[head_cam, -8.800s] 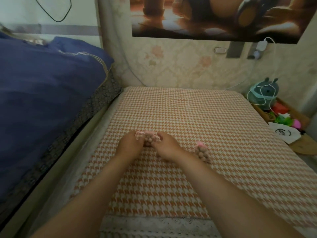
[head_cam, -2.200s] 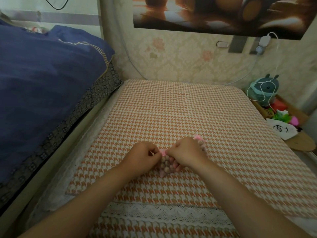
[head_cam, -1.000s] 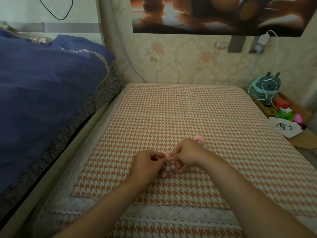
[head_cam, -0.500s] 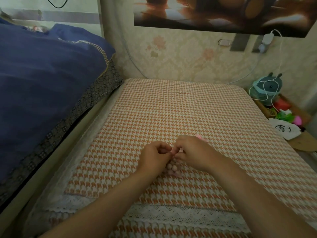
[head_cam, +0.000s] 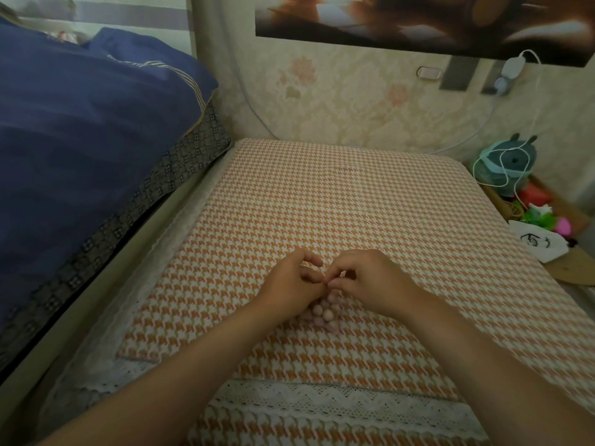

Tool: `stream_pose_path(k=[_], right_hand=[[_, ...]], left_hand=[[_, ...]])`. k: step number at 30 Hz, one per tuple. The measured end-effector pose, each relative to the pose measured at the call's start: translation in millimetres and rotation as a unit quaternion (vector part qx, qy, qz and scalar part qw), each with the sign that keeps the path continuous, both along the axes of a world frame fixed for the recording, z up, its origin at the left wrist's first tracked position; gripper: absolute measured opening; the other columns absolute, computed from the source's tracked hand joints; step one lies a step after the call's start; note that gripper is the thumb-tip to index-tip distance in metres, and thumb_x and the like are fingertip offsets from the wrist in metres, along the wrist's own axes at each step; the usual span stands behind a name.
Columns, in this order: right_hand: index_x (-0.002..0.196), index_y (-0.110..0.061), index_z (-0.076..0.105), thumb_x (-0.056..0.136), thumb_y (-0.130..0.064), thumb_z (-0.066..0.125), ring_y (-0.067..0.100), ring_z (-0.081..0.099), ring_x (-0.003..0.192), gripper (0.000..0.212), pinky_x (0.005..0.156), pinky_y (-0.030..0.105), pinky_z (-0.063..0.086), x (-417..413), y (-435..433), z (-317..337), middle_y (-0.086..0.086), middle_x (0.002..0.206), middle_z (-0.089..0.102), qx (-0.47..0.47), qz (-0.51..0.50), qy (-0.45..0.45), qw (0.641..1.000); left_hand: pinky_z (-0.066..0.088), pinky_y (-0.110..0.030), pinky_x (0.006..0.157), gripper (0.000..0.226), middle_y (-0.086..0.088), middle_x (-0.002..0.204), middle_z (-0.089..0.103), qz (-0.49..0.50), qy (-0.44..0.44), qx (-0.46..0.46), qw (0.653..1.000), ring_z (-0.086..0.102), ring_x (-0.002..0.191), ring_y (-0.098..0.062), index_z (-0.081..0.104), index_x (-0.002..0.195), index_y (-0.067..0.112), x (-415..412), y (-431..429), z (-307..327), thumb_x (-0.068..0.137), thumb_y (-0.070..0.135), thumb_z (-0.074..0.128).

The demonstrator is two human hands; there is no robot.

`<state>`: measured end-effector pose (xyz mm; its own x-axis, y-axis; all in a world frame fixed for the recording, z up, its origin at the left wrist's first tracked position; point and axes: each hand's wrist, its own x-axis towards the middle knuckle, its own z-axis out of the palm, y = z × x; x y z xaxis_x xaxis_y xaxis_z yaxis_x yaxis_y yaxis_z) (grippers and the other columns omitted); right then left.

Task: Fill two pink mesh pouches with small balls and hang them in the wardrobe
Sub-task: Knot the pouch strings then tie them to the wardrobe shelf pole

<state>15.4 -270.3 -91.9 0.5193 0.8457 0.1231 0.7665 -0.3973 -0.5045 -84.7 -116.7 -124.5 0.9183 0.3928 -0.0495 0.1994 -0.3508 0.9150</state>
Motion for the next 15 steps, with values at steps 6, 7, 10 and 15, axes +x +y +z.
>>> stream_pose_path(k=[6,7,10,15], right_hand=[[0.084,-0.032,0.076,0.089,-0.020,0.078,-0.008,0.067,0.070,0.013,0.071,0.020,0.051,-8,6,-6,-0.011,0.078,0.075,0.044,-0.123,0.141,0.981],[0.084,-0.030,0.074,0.088,-0.019,0.080,-0.007,0.067,0.063,0.013,0.064,0.019,0.051,-10,7,-7,-0.008,0.076,0.074,0.057,-0.152,0.171,0.972],[0.079,-0.023,0.071,0.083,-0.021,0.085,0.000,0.062,0.049,0.014,0.052,0.021,0.047,-12,7,-10,-0.005,0.068,0.070,0.076,-0.215,0.191,0.955],[0.083,-0.025,0.082,0.092,-0.026,0.074,0.004,0.066,0.068,0.012,0.075,0.029,0.055,-16,7,-4,-0.009,0.078,0.076,-0.003,-0.162,0.098,0.982]], left_hand=[[0.058,-0.023,0.065,0.026,0.006,0.082,0.077,0.008,-0.008,0.010,1.000,0.071,0.076,-0.006,0.059,0.101,0.026,-4,-7,-1,0.082,0.025,0.077],[0.056,-0.021,0.062,0.023,0.006,0.081,0.077,0.009,-0.012,0.016,1.000,0.071,0.074,-0.005,0.060,0.101,0.026,-4,-8,-1,0.084,0.024,0.076],[0.054,-0.021,0.061,0.020,0.005,0.080,0.076,0.010,-0.020,0.026,0.999,0.069,0.072,-0.007,0.060,0.099,0.026,-4,-11,-1,0.085,0.023,0.074],[0.052,-0.017,0.064,0.021,0.007,0.080,0.076,0.014,-0.012,0.040,0.999,0.069,0.074,-0.001,0.060,0.099,0.028,-4,-12,-2,0.084,0.029,0.075]])
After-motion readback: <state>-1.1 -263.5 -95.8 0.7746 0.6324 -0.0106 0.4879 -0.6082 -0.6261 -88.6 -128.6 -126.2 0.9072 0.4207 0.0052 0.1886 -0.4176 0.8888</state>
